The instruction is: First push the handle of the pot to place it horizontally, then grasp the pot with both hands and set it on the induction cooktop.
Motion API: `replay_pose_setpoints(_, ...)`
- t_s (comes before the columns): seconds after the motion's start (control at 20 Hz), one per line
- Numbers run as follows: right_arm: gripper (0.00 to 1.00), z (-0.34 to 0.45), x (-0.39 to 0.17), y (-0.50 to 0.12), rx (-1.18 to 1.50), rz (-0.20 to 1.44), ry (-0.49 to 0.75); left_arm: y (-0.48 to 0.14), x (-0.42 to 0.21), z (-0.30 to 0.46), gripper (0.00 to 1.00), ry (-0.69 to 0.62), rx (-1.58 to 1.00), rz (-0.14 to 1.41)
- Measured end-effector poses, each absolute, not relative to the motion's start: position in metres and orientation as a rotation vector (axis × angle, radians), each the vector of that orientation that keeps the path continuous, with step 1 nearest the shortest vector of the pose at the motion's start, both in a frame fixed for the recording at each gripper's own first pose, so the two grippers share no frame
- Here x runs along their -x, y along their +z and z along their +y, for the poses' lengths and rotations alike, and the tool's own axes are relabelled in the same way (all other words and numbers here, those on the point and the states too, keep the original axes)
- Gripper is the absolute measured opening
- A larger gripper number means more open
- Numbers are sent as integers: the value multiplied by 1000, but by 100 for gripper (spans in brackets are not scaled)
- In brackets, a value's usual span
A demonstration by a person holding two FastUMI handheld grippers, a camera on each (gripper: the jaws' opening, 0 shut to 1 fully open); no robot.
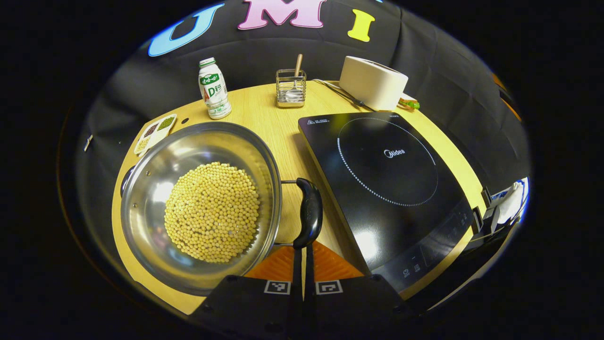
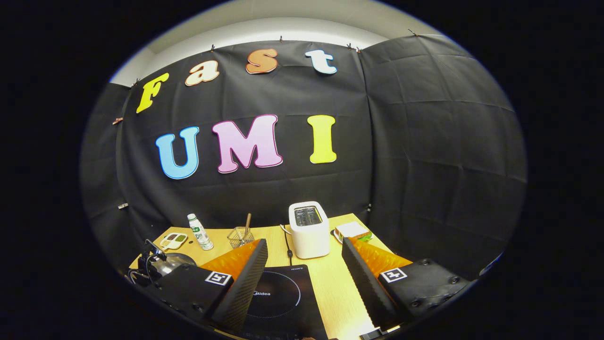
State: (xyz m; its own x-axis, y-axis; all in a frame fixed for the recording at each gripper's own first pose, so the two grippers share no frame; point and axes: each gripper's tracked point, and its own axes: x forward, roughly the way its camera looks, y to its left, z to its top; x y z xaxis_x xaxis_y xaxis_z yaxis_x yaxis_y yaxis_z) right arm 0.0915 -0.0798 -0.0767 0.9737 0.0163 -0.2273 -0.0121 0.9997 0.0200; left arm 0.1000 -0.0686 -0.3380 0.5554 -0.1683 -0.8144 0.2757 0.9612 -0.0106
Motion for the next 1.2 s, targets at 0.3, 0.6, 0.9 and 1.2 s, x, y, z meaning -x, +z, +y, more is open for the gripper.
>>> replay_pose_setpoints(0.3,99,-80,-94,-80,-15,239,21,-336,-127,-75,5,-248,-98,923)
replay_pose_setpoints(0.6,99,-81,-105,-84,-9,255,57,-333,-161,-78,5,-191,-53,891)
replay_pose_setpoints(0.9,98,-81,-119,-101,-38,308,143,-329,-192,-80,5,-89,20,855)
replay_pose_setpoints(1.2,99,-82,-130,-115,-54,338,271,-312,-188,-93,5,-6,104,812)
